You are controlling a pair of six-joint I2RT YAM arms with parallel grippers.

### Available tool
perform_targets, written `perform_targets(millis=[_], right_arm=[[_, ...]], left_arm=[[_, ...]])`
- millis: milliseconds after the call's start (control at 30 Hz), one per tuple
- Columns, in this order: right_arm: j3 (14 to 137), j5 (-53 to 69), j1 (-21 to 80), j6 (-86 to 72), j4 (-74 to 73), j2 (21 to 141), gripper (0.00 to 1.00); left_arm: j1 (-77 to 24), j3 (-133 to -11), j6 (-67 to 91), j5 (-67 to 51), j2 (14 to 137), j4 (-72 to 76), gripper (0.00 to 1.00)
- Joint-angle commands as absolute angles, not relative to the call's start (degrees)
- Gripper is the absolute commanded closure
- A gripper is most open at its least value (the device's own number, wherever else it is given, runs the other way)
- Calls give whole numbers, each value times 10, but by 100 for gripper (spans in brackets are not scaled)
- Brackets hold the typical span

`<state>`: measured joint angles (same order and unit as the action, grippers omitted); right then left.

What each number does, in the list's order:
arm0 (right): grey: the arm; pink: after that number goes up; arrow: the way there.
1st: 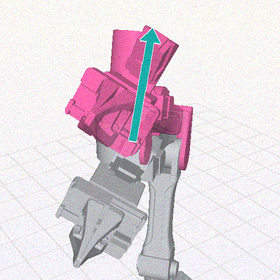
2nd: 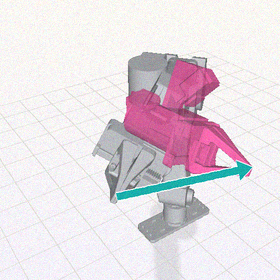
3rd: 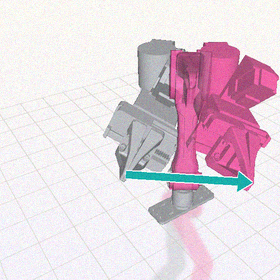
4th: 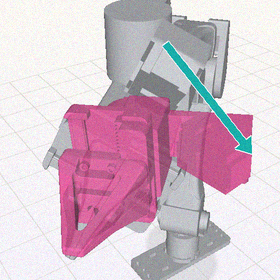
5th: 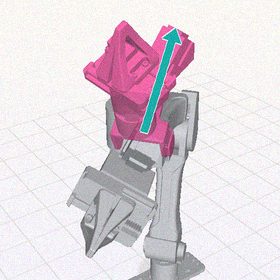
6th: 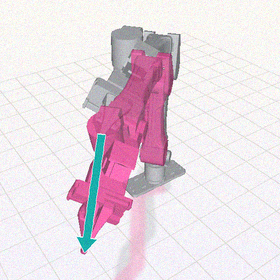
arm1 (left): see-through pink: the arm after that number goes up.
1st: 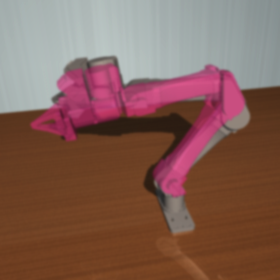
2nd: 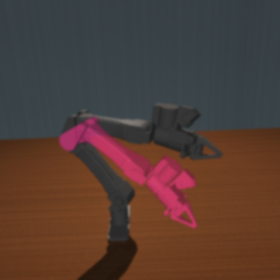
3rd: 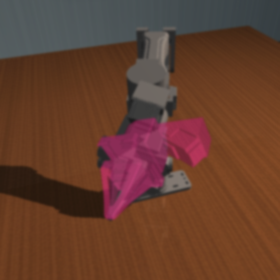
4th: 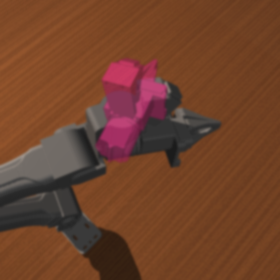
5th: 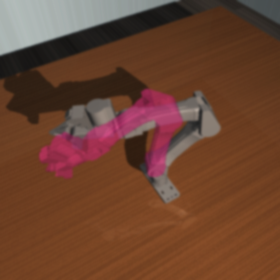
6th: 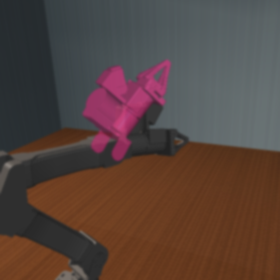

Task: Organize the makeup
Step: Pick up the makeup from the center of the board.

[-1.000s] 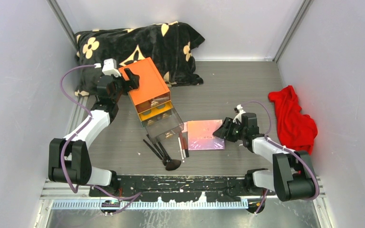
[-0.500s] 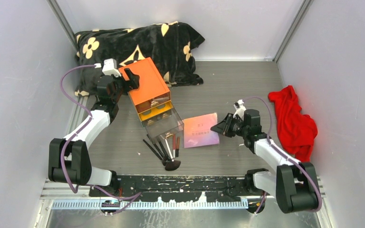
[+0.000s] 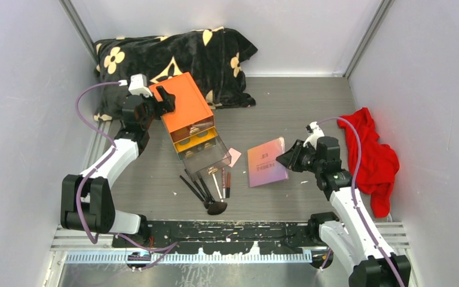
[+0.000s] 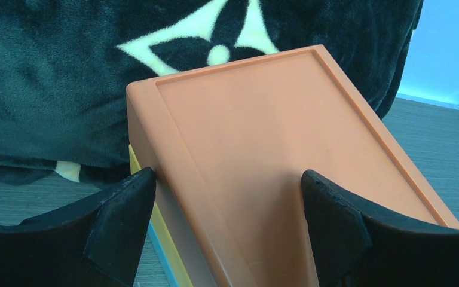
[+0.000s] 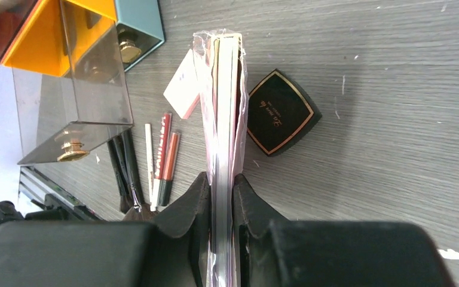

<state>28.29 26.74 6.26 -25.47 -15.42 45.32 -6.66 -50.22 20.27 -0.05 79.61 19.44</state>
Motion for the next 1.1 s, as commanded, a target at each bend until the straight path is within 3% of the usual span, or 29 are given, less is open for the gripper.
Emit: perform_targets(millis=[0,367,833,1067], right_arm=[[368,241,60,-240,-210,424,99],[472,261,61,-298,-246,387,99],[472,254,61,-456,-73,353,99],[478,258,68,-456,-41,376,99]], left_arm=[[-67,-461,146,17,817,32,12],[-68,-464,148,15,818,34,12],[-75,-462,147,22,816,31,15],[-78,-467,147,23,818,27,15]])
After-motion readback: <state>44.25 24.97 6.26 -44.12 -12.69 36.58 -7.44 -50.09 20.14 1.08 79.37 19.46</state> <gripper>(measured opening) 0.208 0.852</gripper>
